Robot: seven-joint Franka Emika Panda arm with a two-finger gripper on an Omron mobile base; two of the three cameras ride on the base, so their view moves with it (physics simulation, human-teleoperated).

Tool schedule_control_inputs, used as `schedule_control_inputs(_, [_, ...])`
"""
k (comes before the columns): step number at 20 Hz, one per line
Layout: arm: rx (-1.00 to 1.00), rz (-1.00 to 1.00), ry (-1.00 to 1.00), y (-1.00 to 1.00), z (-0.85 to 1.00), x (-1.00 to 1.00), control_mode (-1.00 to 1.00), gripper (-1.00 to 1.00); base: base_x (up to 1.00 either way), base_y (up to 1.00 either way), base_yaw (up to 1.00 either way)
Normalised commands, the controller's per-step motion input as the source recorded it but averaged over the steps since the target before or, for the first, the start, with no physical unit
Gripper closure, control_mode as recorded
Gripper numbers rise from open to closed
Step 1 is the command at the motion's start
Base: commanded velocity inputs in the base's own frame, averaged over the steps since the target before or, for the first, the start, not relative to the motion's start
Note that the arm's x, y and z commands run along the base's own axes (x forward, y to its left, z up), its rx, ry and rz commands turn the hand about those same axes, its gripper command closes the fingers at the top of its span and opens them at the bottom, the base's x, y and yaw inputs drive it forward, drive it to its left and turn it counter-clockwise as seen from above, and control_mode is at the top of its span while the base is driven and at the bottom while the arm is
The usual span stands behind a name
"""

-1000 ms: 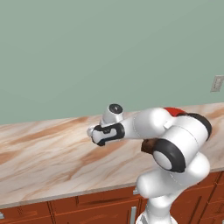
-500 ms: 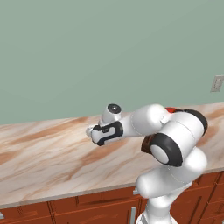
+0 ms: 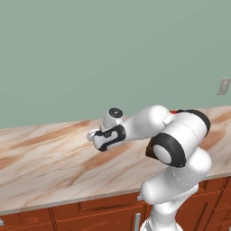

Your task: Place the bowl with cake and the cupcake onto the tray.

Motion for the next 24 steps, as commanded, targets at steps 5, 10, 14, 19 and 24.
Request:
schedule_control_inputs(5, [0.0,0.0,0.0,0.0,-0.13,0.0,-1.0,-1.0,0.0,0.0,0.0])
schedule_control_inputs(10, [0.0,0.0,0.0,0.0,-0.11,0.0,-1.0,-1.0,0.0,0.0,0.0])
schedule_control_inputs(14, [0.0,0.0,0.0,0.0,-0.11,0.02,-1.0,-1.0,0.0,0.0,0.0])
schedule_control_inputs(19, [0.0,0.0,0.0,0.0,-0.06,0.03,-1.0,-1.0,0.0,0.0,0.0])
schedule_control_inputs(24, [0.0,0.0,0.0,0.0,-0.06,0.07,-1.0,-1.0,0.0,0.0,0.0])
